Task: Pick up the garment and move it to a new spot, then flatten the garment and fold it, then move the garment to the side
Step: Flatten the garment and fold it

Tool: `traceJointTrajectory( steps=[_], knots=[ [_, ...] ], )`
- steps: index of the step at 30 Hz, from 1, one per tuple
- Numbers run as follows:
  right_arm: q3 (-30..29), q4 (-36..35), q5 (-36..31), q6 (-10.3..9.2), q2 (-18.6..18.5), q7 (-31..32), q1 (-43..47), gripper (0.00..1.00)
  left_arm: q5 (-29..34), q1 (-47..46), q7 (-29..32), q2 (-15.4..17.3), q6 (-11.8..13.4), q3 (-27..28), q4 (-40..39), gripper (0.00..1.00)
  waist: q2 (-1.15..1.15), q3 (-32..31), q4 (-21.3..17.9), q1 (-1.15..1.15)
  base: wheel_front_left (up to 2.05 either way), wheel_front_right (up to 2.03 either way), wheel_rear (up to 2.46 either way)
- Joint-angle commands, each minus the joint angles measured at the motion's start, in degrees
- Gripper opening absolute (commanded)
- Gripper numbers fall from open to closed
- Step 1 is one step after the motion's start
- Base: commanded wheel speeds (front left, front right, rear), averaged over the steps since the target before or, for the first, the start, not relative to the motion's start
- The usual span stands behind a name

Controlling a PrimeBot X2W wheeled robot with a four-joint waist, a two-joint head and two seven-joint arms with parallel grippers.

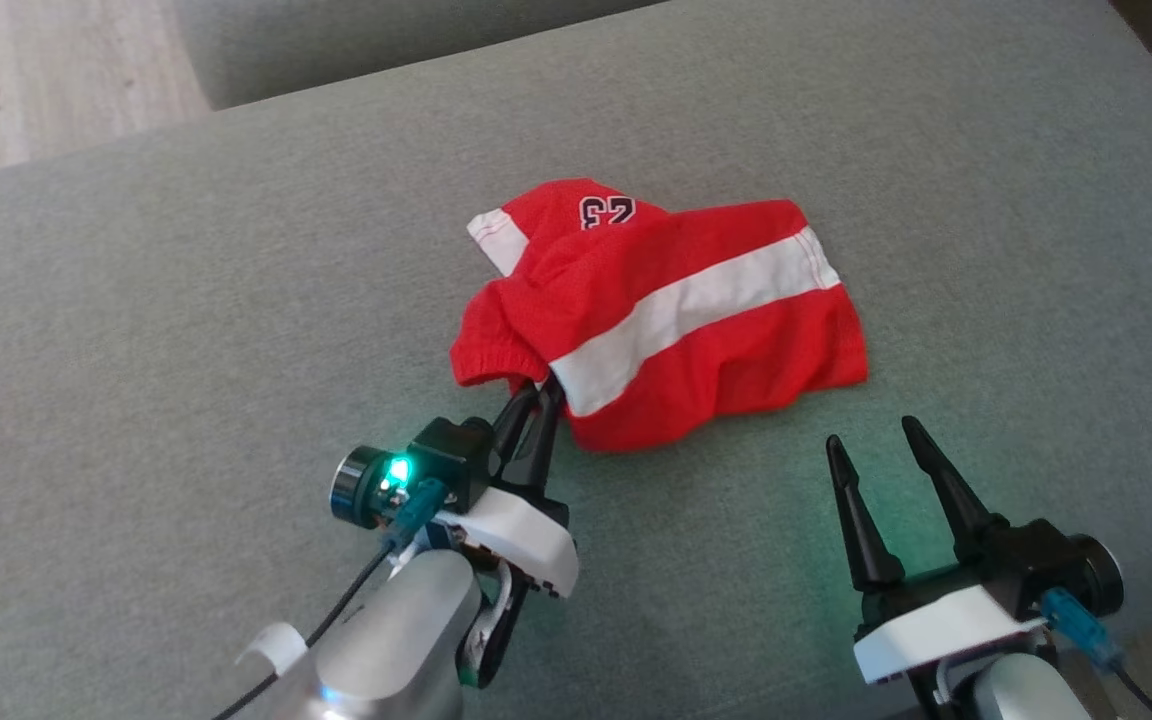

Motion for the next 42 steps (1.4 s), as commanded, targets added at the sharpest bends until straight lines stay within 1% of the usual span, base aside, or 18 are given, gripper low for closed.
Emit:
traceJointTrajectory(
  steps=[1, 6, 9, 11, 13, 17, 21, 22, 24, 27, 30, 33, 35, 36, 39, 41, 42],
  knots=[
    [1.14, -1.66, 0.59, 0.44, -0.7, -0.37, -2.09, 1.0, -0.49, -2.4, -0.55, -0.03, 0.0, 0.84, -2.0, 0.0, 0.0, -0.33, 0.68, 0.0, 0.0, 0.0, 0.0],
    [0.17, -1.05, 0.68, 0.44, -0.66, -0.37, -1.19, 1.0, -1.08, -0.3, -0.55, -0.03, -0.79, 0.12, -3.95, 0.0, 0.0, -1.91, 3.46, 0.0, 0.0, 0.0, 0.0],
    [-0.62, -0.69, 0.65, 0.44, -0.49, -0.37, -0.55, 1.0, 0.31, 2.06, -0.55, -0.03, -1.17, 1.22, -5.61, 0.0, 0.0, -3.12, 5.67, 0.0, 0.0, 0.0, 0.0],
    [-1.19, -0.47, 0.68, 0.44, -0.3, -0.37, -0.16, 1.0, 1.49, 4.21, -0.55, 0.28, -1.45, 2.9, -6.57, 0.0, 0.0, -3.88, 7.15, 0.0, 0.0, 0.0, 0.0],
    [-2.01, -0.25, 1.15, 0.44, -0.05, -0.37, 0.19, 1.0, 2.78, 6.31, -0.55, 1.82, -2.02, 4.06, -7.65, 0.0, 0.0, -4.48, 8.71, 0.0, 0.0, 0.0, 0.0],
    [-3.28, 0.94, 2.97, 0.44, 0.27, -0.37, 0.36, 1.0, 5.46, 8.87, -0.55, 6.6, -2.48, 5.11, -9.32, 0.0, 0.0, -4.98, 11.82, 0.0, 0.0, 0.0, 0.0],
    [-2.69, 3.61, 7.84, 0.44, -0.26, -0.37, -1.29, 1.0, 6.28, 8.98, -0.47, 11.5, -2.85, 6.38, -10.13, 0.0, 0.0, -4.82, 14.14, 0.0, 0.0, 0.0, 0.0],
    [-2.69, 3.61, 7.84, 0.44, -0.26, -0.37, -1.29, 1.0, 6.28, 8.98, -0.47, 11.5, -2.85, 6.38, -10.13, 0.0, 0.0, -4.82, 14.14, 0.0, 0.0, 0.0, 0.0],
    [-0.67, 6.05, 11.57, 0.44, -1.45, -0.37, -2.98, 1.0, 6.64, 8.3, -0.09, 13.74, -2.74, 7.1, -10.68, 0.0, 0.0, -4.43, 14.81, 0.0, 0.0, 0.0, 0.0],
    [4.65, 11.56, 17.84, 0.44, -4.71, -0.37, -6.93, 1.0, 7.47, 6.92, 0.68, 16.48, -2.47, 7.8, -11.32, 0.0, 0.0, -3.81, 15.45, 0.0, 0.0, 0.0, 0.0],
    [10.61, 16.77, 24.52, 0.44, -7.99, 0.76, -11.81, 1.0, 7.84, 5.5, 1.48, 17.96, -2.43, 8.21, -11.75, 0.0, 0.0, -3.03, 16.02, 0.0, 0.0, 0.0, 0.0],
    [17.05, 19.28, 31.27, 0.44, -10.37, 2.79, -15.73, 1.0, 8.14, 4.43, 1.72, 18.67, -2.25, 8.39, -12.03, 0.0, 0.0, -2.38, 16.35, 0.0, 0.0, 0.0, 0.0],
    [21.14, 20.34, 35.8, 0.44, -11.78, 4.34, -17.48, 0.98, 7.99, 4.02, 1.81, 18.71, -2.24, 8.49, -12.08, 0.0, 0.0, -2.07, 16.52, 0.0, 0.0, 0.0, 0.0],
    [24.57, 20.95, 40.06, 0.44, -12.79, 5.41, -18.72, 0.99, 7.96, 3.78, 1.83, 18.66, -2.17, 8.41, -12.12, 0.0, 0.0, -1.89, 16.7, 0.0, 0.0, 0.0, 0.0],
    [29.1, 21.17, 44.85, 0.44, -14.26, 6.16, -19.52, 1.0, 7.85, 3.66, 1.82, 18.63, -2.1, 8.29, -11.99, 0.0, 0.0, -1.96, 16.78, 0.0, 0.0, 0.0, 0.0],
    [31.4, 21.0, 47.03, 0.44, -15.19, 5.36, -19.69, 1.0, 7.73, 3.8, 1.79, 18.66, -2.01, 8.24, -11.87, 0.0, 0.0, -2.16, 16.66, 0.0, 0.0, 0.0, 0.0],
    [32.29, 20.95, 47.9, 0.44, -15.58, 4.73, -19.71, 0.79, 7.69, 3.91, 1.77, 18.67, -1.95, 8.19, -11.85, 0.0, 0.0, -2.26, 16.57, 0.0, 0.0, 0.0, 0.0]
  ],
)
